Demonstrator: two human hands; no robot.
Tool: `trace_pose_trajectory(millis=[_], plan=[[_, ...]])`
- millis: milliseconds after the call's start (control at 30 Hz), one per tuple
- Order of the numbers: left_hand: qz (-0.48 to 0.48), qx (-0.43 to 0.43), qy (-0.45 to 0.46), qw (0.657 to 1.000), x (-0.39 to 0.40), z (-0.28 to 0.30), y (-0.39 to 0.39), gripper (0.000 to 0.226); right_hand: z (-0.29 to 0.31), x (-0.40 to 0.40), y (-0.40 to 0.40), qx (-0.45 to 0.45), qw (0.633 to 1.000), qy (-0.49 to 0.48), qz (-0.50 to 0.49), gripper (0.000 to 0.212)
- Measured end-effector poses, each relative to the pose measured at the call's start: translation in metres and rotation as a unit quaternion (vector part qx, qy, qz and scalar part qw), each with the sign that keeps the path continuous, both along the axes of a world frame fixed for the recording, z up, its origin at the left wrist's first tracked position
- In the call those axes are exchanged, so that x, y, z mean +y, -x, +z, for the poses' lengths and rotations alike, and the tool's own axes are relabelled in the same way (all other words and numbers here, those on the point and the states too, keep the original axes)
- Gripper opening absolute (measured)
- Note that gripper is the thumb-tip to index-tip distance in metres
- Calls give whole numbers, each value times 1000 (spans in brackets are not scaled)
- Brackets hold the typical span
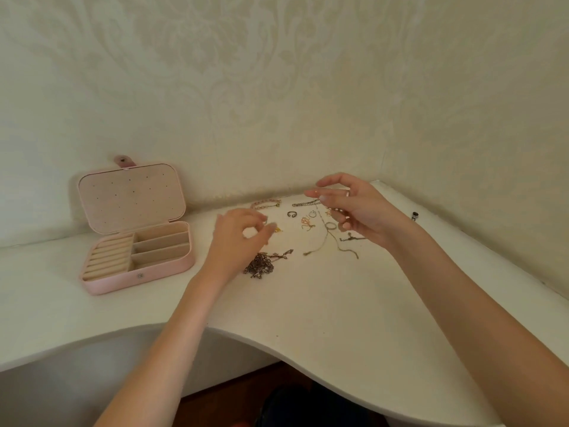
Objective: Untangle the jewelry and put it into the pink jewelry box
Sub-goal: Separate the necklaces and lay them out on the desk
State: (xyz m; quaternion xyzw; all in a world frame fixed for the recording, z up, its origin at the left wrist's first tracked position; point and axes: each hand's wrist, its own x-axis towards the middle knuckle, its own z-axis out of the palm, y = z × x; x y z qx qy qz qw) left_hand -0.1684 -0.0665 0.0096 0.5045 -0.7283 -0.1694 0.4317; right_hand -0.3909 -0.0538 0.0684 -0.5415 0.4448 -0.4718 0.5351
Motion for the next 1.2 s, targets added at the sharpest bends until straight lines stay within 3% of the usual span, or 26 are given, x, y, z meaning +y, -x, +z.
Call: trace_pose_trajectory(millis=[100, 167, 233, 333, 500, 767, 833, 900, 967, 1033, 1100, 1200], plan=[[-99, 148, -90, 980, 7, 16, 28, 20, 12, 1, -13, 44, 997, 17, 57, 21], [-128, 169, -137, 968, 6, 18, 47, 28, 18, 4, -19, 40, 995, 17, 89, 20], [-116, 169, -148, 968, 2, 15, 59, 22, 24, 7, -21, 25, 994, 26, 102, 20], [-78, 220, -186, 955, -5, 4, 56, 20, 32, 11, -12, -10, 996, 49, 75, 19], [-115, 337, -274, 893, -6, -6, 39, 22, 34, 12, 10, 6, 998, 61, 10, 18], [-119, 520, -268, 802, -16, -6, 29, 26, 19, 10, 19, 27, 997, 53, -58, 15], [-109, 501, -262, 817, -17, -8, 28, 27, 16, 11, 21, 17, 997, 55, -55, 16], [-109, 429, -249, 861, -17, -9, 27, 27, 15, 11, 21, 19, 997, 60, -45, 16], [-117, 285, -207, 929, -15, -8, 29, 26, 15, 11, 20, 22, 997, 65, -26, 16], [-149, 133, -171, 965, -11, -3, 33, 35, 15, 10, 18, 21, 997, 68, -6, 16], [-205, 52, -171, 962, -5, 4, 40, 55, 16, 11, 14, 29, 997, 71, 8, 16], [-299, 125, -228, 918, 6, 18, 55, 63, 16, 11, 8, 38, 996, 78, 32, 19]])
